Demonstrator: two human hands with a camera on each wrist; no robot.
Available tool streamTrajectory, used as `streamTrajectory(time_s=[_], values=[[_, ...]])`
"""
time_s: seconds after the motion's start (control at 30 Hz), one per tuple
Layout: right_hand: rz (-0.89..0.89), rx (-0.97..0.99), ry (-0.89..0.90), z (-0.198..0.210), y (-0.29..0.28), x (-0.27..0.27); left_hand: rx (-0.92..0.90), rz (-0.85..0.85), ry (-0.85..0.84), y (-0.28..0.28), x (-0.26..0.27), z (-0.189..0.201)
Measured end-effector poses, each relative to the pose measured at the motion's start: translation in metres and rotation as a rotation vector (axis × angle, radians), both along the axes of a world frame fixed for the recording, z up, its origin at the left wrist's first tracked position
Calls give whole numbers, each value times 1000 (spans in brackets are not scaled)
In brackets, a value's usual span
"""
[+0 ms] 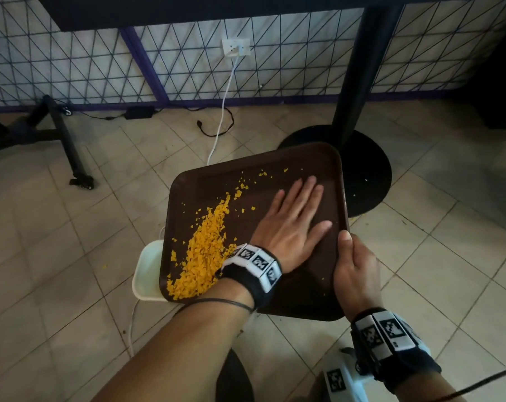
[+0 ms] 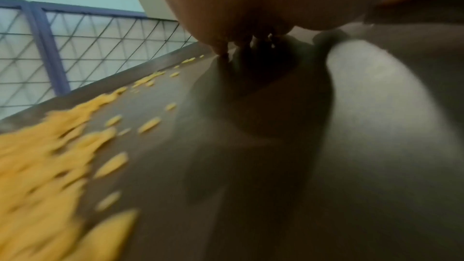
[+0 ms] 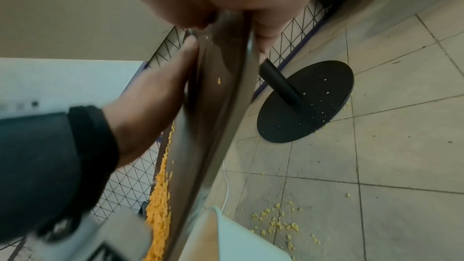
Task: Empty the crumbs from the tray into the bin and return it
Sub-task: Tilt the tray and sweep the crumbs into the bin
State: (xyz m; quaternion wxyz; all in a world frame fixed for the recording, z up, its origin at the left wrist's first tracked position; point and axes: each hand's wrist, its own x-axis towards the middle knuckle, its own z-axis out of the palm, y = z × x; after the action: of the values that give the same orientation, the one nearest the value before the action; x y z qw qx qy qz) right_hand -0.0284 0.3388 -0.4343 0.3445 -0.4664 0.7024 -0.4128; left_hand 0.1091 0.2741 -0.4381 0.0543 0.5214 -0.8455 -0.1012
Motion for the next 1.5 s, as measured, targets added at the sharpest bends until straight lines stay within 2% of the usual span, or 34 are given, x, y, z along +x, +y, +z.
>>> streamTrajectory(time_s=[0.2, 0.27, 0.43, 0.53, 0.77, 0.87, 0.97, 1.1, 1.2, 1.27, 1.37, 1.5], values=[[19, 23, 32, 0, 2, -1, 179, 296, -56, 11, 72, -17], [21, 19, 40, 0, 3, -1, 112, 274, -27, 2, 69, -9], [19, -21, 69, -1, 1, 2, 1, 61, 25, -30, 9, 15], [15, 1, 45, -1, 1, 1, 19, 83, 25, -41, 0, 11], [-33, -7, 33, 1, 1, -2, 137, 318, -55, -22, 89, -27], [-48, 0, 49, -1, 1, -2, 192, 358, -67, -5, 113, -31], [-45, -10, 63, -1, 2, -1, 123, 311, -8, -5, 102, -21], [-28, 5, 48, -3, 1, 3, -16, 116, 87, -19, 46, -1], [-21, 7, 42, -5, 1, 5, -55, -34, 64, -26, 8, 4], [-10, 1, 48, -6, 1, 5, -62, -66, 25, -24, 4, -1], [3, -3, 64, -8, 1, 5, 0, 41, -4, -14, 34, -20], [7, 1, 61, -7, 1, 6, 151, 338, -50, 5, 93, -44]])
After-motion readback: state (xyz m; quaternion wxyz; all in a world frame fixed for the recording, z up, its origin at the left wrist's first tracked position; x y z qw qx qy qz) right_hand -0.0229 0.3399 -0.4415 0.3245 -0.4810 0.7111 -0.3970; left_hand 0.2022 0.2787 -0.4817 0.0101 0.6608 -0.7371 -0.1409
